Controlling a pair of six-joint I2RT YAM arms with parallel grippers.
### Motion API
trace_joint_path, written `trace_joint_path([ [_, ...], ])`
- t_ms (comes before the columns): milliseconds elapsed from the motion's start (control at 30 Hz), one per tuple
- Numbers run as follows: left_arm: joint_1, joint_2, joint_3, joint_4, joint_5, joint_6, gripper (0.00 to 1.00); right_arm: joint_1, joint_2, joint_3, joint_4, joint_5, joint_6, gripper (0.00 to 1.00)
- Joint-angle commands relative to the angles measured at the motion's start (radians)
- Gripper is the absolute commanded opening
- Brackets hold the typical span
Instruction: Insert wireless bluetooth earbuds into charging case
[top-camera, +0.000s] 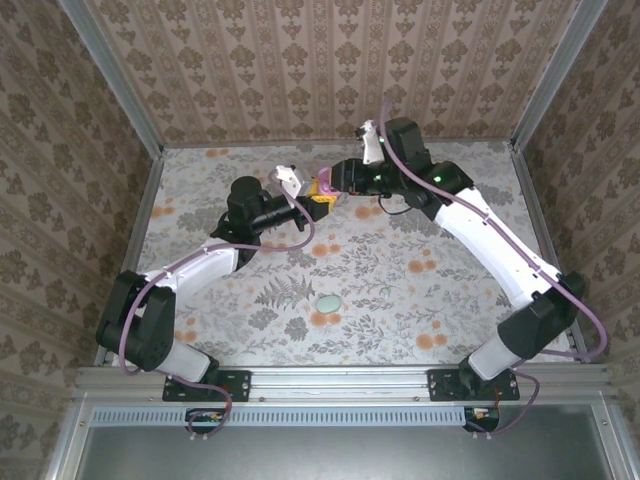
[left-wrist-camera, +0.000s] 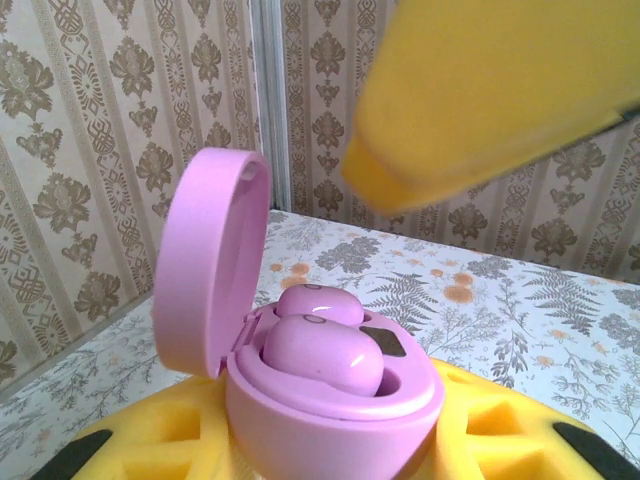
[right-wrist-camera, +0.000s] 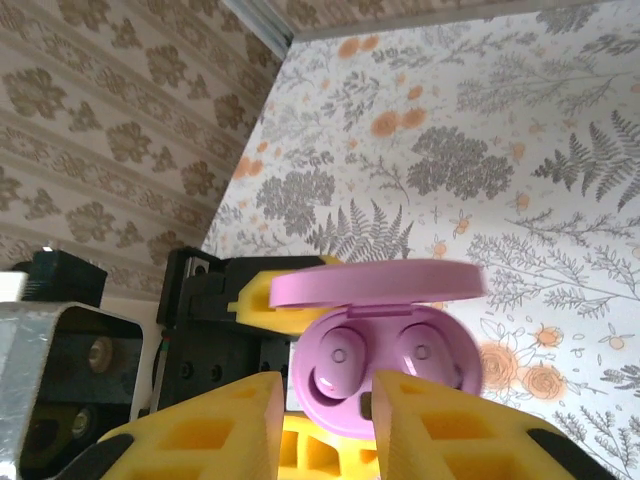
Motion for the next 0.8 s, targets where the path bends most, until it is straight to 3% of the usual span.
trace_joint_path([
  [0,-0.001,-0.009,0.008,0.051,0.033,-0.011,0.33,-0.042,-0.096,-0.068,0.132,-0.061,0.013,0.33],
  [267,-0.023,0.006,0.058,0.02,0.096,0.037,0.33,-0.206,-0.091,-0.082,0.158,-0.142,0.16,0.46],
  [500,-0.042,0.014,0.094,0.001,0.101,0.048,0.33,-0.212,0.022,-0.015,0.179,-0.322,0.222,0.51],
  [767,-0.044,0.034,0.117,0.017,0.064,0.019,0.33,-0.198,0.054,-0.009,0.112,-0.388,0.177,0.53],
])
